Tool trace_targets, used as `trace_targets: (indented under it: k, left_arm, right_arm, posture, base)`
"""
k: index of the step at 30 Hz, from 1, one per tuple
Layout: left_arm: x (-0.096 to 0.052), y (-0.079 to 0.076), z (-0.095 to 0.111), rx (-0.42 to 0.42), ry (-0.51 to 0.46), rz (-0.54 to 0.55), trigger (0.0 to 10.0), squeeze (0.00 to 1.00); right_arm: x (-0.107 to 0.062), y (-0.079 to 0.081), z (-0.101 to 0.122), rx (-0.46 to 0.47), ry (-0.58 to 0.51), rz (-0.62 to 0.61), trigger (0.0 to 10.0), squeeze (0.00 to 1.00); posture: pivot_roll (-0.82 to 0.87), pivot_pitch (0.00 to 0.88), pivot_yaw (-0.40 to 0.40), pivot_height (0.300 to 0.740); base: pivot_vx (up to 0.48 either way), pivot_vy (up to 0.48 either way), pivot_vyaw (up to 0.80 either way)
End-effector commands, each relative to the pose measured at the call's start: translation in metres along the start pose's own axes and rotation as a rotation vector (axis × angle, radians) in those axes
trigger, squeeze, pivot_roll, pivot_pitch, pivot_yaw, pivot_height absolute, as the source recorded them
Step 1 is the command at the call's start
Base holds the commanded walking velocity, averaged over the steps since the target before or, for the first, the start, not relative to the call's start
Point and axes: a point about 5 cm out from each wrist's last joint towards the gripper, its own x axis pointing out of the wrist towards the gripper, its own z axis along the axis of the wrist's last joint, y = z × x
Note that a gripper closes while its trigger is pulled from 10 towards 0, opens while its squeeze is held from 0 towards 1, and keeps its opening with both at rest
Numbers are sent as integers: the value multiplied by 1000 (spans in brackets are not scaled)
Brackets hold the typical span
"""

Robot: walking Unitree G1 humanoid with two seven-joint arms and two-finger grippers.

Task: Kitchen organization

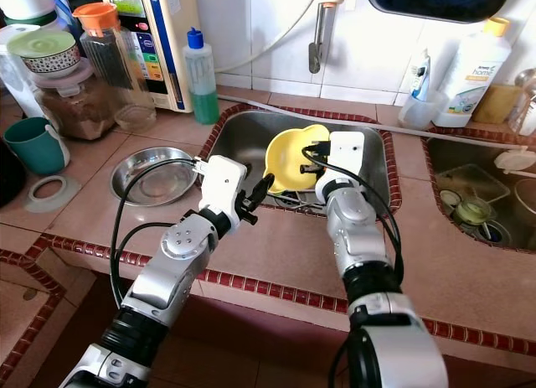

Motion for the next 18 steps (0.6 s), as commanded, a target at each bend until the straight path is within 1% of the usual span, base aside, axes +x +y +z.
trace_targets:
  k: [1,2,3,6,8,10,11,12,13,14,15,16,17,18]
  left_arm:
    - [0,-2,5,14,-9,-14,10000,1000]
    - [0,-3,5,14,-7,-13,10000,1000]
    - [0,-3,5,14,-4,-12,10000,1000]
    - [-1,-3,6,12,-5,-11,10000,1000]
    - [-2,-3,6,12,-3,-10,10000,1000]
    - [-3,-2,5,13,1,-8,10000,1000]
    - [-3,-2,4,14,5,-8,10000,1000]
    - [-3,-2,4,14,5,-8,10000,1000]
    - [-4,-2,4,14,6,-8,10000,1000]
    - [-4,-3,4,14,7,-8,10000,1000]
    - [-4,-3,4,13,8,-9,10000,1000]
    - [-4,-3,4,13,9,-10,10000,1000]
    - [-4,-4,4,13,10,-11,10000,1000]
    - [-4,-4,4,13,10,-11,10000,1000]
  right_arm:
    - [3,1,2,-44,-13,0,0,0]
    - [3,0,1,-68,-11,-7,0,0]
    - [4,-1,-2,-126,0,-8,0,0]
    - [4,-3,-7,-192,17,-9,0,0]
    - [4,-9,-10,-260,42,-29,0,0]
    - [4,-15,-13,-290,67,-45,0,0]
    - [3,-22,-15,-315,98,-54,6196,0]
    - [3,-22,-15,-315,98,-54,6196,0]
    - [3,-23,-16,-319,104,-55,6471,0]
    - [3,-24,-16,-333,108,-56,6431,0]
    - [2,-26,-17,-351,119,-54,8275,0]
    - [2,-26,-18,-355,125,-51,8275,0]
    - [2,-27,-19,-358,130,-51,10000,0]
    - [1,-27,-21,-363,142,-46,10000,0]
  posture:
    - [54,41,34,740]
    - [58,42,33,740]
    - [63,43,31,740]
    - [71,45,29,740]
    - [72,47,30,740]
    - [72,47,31,740]
    - [72,48,33,740]
    - [72,48,33,740]
    - [72,48,33,740]
    - [72,48,33,740]
    - [72,48,34,740]
    - [72,48,34,740]
    - [72,48,34,740]
    - [72,48,35,740]
  base:
    - [0,0,0]
    - [0,0,0]
    - [0,0,0]
    - [0,0,0]
    - [0,0,0]
    - [0,0,0]
    - [0,0,0]
    - [0,0,0]
    - [0,0,0]
    - [0,0,0]
    - [0,0,0]
    - [0,0,0]
    - [0,0,0]
    - [0,0,0]
